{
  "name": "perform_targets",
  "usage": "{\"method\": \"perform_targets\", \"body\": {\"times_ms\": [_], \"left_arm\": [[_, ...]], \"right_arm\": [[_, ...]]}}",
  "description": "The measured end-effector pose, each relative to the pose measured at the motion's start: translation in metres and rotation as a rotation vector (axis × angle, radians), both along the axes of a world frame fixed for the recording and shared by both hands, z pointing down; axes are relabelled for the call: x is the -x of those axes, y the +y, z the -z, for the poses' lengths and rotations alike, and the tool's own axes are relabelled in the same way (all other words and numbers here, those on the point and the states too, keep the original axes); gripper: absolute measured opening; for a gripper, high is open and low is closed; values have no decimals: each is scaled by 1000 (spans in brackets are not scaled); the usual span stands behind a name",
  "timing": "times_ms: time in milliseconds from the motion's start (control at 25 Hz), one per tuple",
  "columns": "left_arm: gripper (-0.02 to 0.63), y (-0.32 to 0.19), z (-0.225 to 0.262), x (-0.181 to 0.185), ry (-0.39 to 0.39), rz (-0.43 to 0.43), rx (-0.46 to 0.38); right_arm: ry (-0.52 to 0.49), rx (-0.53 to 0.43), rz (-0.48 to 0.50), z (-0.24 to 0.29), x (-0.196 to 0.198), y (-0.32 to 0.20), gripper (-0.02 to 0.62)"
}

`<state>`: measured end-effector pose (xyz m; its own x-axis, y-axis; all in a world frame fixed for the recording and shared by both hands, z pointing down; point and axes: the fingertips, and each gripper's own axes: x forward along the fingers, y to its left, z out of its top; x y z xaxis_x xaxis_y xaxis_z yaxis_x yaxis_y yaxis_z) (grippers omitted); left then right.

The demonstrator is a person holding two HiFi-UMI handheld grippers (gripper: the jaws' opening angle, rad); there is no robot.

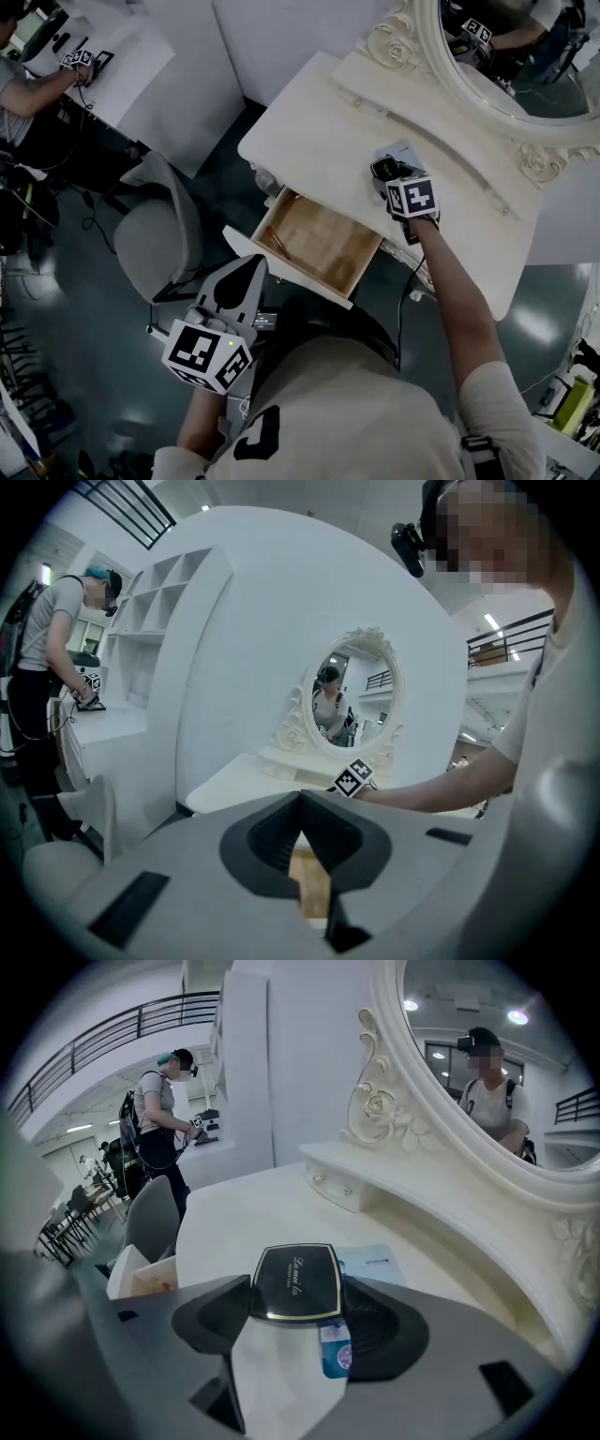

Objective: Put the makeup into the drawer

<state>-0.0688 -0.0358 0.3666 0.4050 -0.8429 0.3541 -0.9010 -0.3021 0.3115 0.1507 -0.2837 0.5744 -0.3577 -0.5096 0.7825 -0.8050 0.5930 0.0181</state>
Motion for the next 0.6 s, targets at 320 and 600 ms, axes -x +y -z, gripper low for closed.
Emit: {"method": "perform_targets", "body": {"times_ms": [320, 600], "left_arm": [[55, 14, 10, 9, 22, -15, -42], [55, 37, 15, 22, 58, -56, -77]], "right_arm": [[-7, -41, -10, 28, 4, 19, 325], [-8, -84, -35, 54, 13, 53, 325]]}}
